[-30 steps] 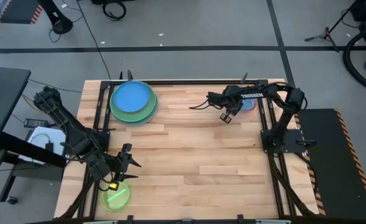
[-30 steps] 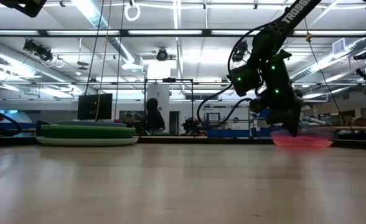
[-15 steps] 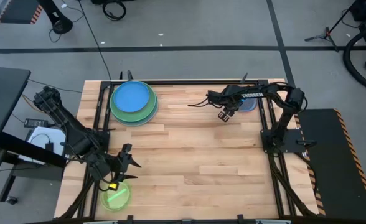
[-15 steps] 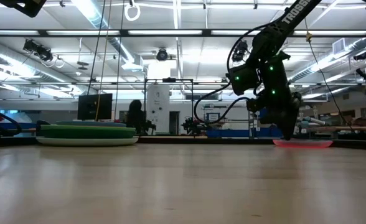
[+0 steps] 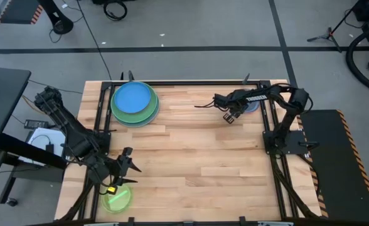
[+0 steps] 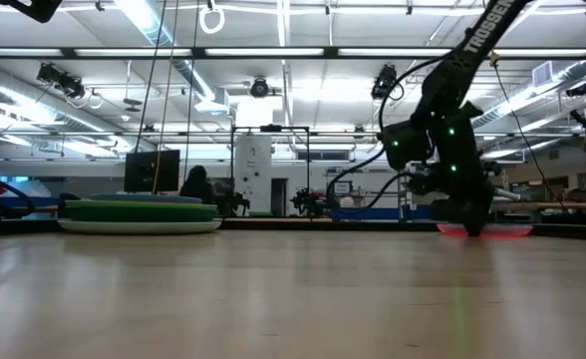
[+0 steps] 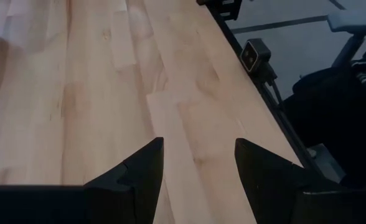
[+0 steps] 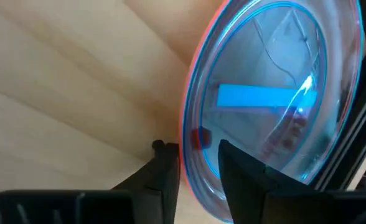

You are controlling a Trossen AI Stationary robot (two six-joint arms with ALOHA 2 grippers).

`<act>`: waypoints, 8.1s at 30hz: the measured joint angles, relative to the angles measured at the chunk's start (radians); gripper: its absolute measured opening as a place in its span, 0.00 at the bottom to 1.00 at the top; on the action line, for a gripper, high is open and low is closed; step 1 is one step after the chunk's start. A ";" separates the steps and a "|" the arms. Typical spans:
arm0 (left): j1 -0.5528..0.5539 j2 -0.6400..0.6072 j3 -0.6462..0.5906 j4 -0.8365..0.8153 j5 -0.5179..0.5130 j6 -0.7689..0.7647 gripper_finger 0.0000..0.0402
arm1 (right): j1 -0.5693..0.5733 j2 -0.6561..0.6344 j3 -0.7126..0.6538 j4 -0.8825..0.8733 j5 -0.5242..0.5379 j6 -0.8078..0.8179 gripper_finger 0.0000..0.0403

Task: Stack plastic plates
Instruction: Move the right stacked plates to the center of the table, then stack the light green plate on top of the light blue plate, then stack the bottom stacked plates on top of the dark blue plate

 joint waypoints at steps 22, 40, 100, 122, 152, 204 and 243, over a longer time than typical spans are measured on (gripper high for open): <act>0.009 0.000 0.000 -0.242 0.000 -0.236 0.50 | 0.431 0.008 0.216 -0.127 0.022 -0.263 0.02; -0.306 0.140 0.001 0.236 0.018 -0.536 0.42 | 0.916 0.135 0.419 -0.095 -0.007 -0.351 0.02; -0.285 0.119 -0.292 -0.236 0.367 -1.193 0.61 | 0.886 0.329 0.542 0.027 -0.001 -0.377 0.39; -0.285 0.116 -0.373 -0.044 0.387 -1.169 0.42 | 0.872 0.329 0.542 0.034 -0.006 -0.377 0.39; 0.329 0.118 -0.205 -0.123 0.580 -0.652 0.01 | 0.971 0.217 0.747 -0.277 0.159 -0.084 0.38; 1.139 0.937 0.678 -0.326 0.778 -0.255 0.25 | 1.235 0.220 0.413 -0.115 0.219 0.172 0.38; 1.133 0.941 0.488 -0.007 0.673 -0.328 0.61 | 1.193 0.218 0.413 -0.122 0.169 0.174 0.38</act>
